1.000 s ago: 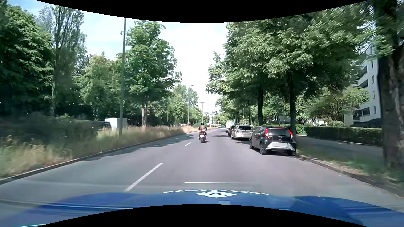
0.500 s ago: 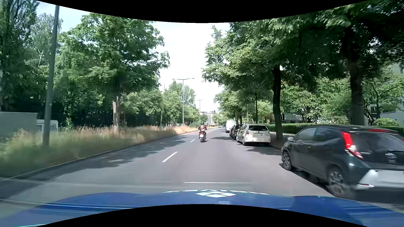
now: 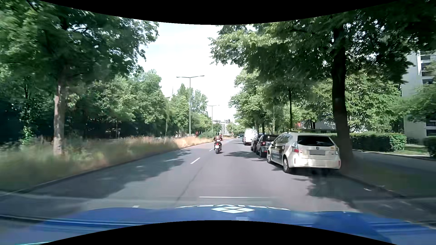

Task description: Follow the waypoints while adhering to traffic rules and regulations

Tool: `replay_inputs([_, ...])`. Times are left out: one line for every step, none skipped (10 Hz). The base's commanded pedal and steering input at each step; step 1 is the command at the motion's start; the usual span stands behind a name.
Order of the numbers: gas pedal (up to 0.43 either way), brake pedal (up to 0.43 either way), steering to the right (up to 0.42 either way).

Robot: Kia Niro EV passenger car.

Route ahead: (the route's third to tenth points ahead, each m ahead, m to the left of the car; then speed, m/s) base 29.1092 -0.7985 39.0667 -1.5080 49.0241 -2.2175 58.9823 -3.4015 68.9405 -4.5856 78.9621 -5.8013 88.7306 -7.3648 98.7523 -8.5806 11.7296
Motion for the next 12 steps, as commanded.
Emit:
replay_inputs([0.157, 0.000, 0.008])
replay_inputs([0.157, 0.000, 0.007])
replay_inputs([0.157, 0.000, 0.008])
replay_inputs([0.157, 0.000, 0.008])
replay_inputs([0.157, 0.000, 0.007])
replay_inputs([0.157, 0.000, 0.007])
replay_inputs([0.157, 0.000, 0.006])
replay_inputs([0.157, 0.000, 0.006])
replay_inputs([0.157, 0.000, 0.006])
replay_inputs([0.157, 0.000, 0.006])
replay_inputs([0.157, 0.000, 0.006])
replay_inputs([0.157, 0.000, 0.006])
